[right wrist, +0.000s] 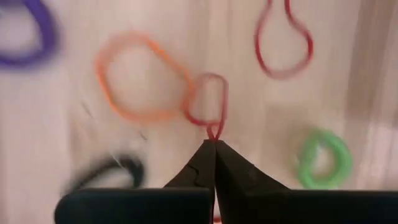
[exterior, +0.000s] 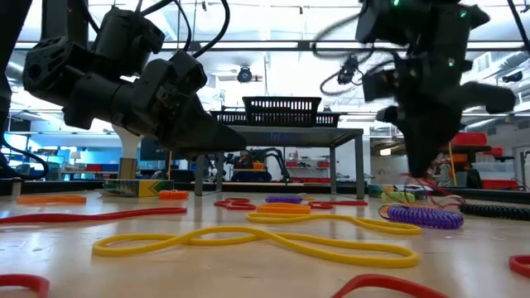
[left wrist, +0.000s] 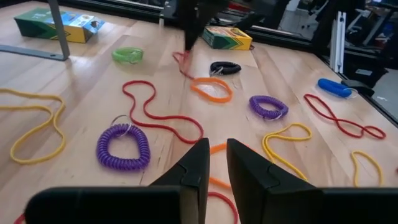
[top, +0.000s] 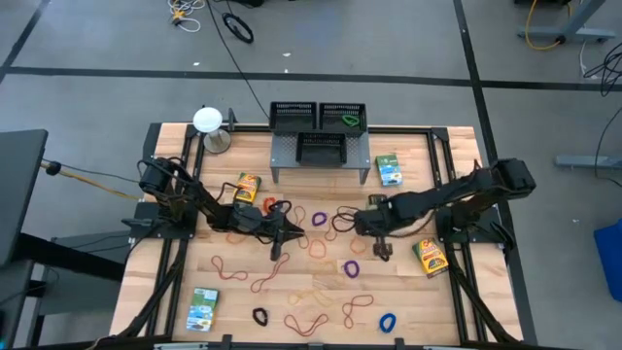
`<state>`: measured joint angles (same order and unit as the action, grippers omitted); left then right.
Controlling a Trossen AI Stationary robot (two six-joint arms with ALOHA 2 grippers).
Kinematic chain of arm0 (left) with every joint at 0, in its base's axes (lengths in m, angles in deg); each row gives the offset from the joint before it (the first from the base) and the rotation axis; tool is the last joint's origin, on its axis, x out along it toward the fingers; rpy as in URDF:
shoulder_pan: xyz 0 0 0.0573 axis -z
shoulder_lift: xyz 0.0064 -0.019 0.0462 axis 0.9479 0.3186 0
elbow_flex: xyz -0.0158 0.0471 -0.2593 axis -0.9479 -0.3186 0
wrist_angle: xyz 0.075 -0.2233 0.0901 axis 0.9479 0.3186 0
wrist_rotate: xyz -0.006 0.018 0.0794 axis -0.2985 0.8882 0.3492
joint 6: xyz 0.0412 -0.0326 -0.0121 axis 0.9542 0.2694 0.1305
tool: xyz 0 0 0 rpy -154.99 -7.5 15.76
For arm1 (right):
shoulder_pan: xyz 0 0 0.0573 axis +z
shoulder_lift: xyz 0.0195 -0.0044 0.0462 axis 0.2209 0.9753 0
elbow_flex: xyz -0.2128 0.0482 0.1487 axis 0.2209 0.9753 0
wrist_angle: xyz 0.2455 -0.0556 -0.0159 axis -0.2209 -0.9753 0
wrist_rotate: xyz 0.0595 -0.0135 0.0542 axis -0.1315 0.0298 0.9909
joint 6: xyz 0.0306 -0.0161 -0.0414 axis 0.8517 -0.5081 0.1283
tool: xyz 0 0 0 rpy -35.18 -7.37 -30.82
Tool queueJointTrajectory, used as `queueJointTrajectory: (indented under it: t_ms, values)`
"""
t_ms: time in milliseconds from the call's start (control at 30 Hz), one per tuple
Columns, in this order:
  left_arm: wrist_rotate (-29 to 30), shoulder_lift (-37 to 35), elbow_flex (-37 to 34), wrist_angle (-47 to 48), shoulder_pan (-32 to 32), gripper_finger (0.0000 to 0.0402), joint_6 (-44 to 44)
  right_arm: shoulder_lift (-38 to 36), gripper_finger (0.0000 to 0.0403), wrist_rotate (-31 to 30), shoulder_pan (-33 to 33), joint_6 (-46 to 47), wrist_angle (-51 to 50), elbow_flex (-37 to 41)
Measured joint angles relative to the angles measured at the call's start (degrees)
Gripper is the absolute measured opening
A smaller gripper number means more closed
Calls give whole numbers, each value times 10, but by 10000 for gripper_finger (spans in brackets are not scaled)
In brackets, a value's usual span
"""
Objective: Pick & Place Office Desk Supplies
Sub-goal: Put the red rubber band into the top left black basket on the shelf
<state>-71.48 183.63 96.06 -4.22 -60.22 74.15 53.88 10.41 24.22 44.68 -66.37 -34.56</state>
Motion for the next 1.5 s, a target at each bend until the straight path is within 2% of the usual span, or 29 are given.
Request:
queueJointTrajectory:
  t_ms: [167, 367, 500, 633, 700, 867, 967, 1067, 1300, 1367, 1500]
  values:
    - [0, 0, 23, 0, 1, 80, -1, 3, 2, -34, 32, 60, 118, 0]
    - [1, 0, 72, 43, 2, 131, 5, 3, 2, -105, 48, 96, 214, 0]
    - [7, 0, 105, 70, 1, 172, 14, 3, 2, -132, 53, 92, 254, 0]
    - [50, 0, 122, 89, 0, 205, 27, 3, 2, -139, 59, 52, 288, 0]
    - [60, 0, 124, 97, 0, 215, 27, 3, 2, -141, 63, 40, 299, 0]
    - [34, 0, 125, 97, 0, 219, 22, 3, 2, -153, 68, 20, 318, 0]
    - [25, 0, 125, 96, 0, 208, 18, 3, 2, -154, 68, 9, 333, 0]
    - [26, 0, 125, 96, 0, 175, 17, 3, 2, -154, 68, -3, 349, 0]
    - [30, 0, 125, 95, 1, 24, 27, 3, 5, -154, 70, -5, 355, 0]
    - [29, -7, 125, 103, 1, 10, 30, 3, 10, -154, 75, -5, 355, 0]
    - [30, -42, 124, 145, 1, 5, 37, 3, 36, -178, 86, 10, 355, 0]
